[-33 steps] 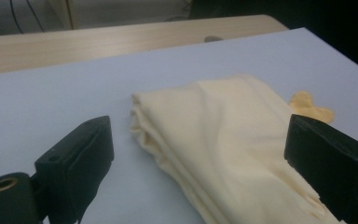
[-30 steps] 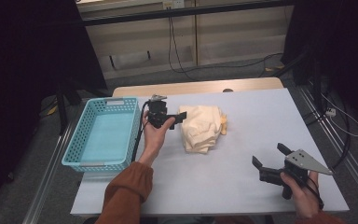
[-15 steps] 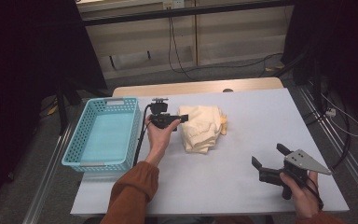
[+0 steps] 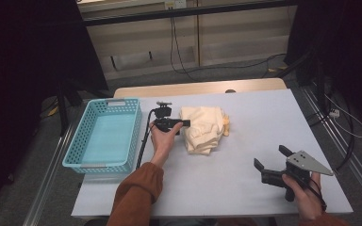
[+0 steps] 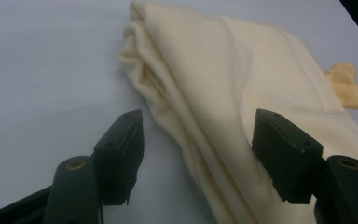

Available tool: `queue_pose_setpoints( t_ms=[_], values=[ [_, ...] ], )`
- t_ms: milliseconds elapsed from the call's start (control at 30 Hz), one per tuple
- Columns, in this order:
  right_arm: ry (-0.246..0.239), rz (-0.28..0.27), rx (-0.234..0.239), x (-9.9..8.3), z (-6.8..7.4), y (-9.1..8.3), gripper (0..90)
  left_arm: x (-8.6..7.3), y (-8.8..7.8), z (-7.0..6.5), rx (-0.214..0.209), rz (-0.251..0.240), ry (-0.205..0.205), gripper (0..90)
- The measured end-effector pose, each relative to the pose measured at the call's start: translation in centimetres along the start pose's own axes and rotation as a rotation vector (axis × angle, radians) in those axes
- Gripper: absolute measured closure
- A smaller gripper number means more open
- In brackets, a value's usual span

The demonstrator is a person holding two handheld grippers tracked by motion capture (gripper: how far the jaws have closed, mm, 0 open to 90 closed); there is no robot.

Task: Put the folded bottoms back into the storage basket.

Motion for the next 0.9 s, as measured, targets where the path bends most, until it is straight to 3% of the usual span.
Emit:
queue_pose_setpoints(
  t_ms=[67, 133, 267, 500, 567, 667, 833, 900],
  values=[
    [0.000, 0.001, 0.000, 0.0, 0.0, 0.0, 1.4, -0.3, 0.3, 0.0, -0.010, 0.014, -0.010, 36.6],
    [0.000, 0.000, 0.000, 0.0, 0.0, 0.0, 1.5, -0.5, 0.4, 0.1, 0.007, 0.029, -0.018, 36.6],
    [0.001, 0.001, 0.003, 0.0, 0.0, 0.0, 1.5, -0.5, 0.7, 0.1, -0.008, 0.023, -0.043, 37.9],
    [-0.001, 0.002, 0.004, 0.0, 0.1, 0.1, 1.5, -0.8, 1.2, -0.6, 0.002, 0.017, -0.011, 38.5],
    [-0.004, 0.002, 0.006, 0.0, 0.1, 0.0, 1.5, -0.8, 1.3, -0.7, -0.016, 0.014, -0.035, 44.8],
    [-0.002, 0.001, 0.006, 0.0, 0.1, 0.1, 1.5, -0.8, 1.4, -0.8, -0.019, 0.017, -0.050, 45.7],
    [-0.003, 0.002, 0.006, 0.0, 0.1, 0.1, 1.5, -0.9, 1.7, -1.3, -0.052, 0.031, -0.061, 48.4],
    [0.001, 0.002, 0.005, 0.0, 0.1, 0.1, 1.5, -1.0, 1.8, -1.6, -0.056, 0.046, -0.047, 48.3]
  ],
)
Point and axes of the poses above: each handheld gripper's, and its own axes: y roughly forward along the jaws, x roughly out of its top, z roughly to its left, the point moved 9 cm from there along y, roughly forward along the jaws, and after that the axes turned 11 degrees about -y, right-handed, at the moved point
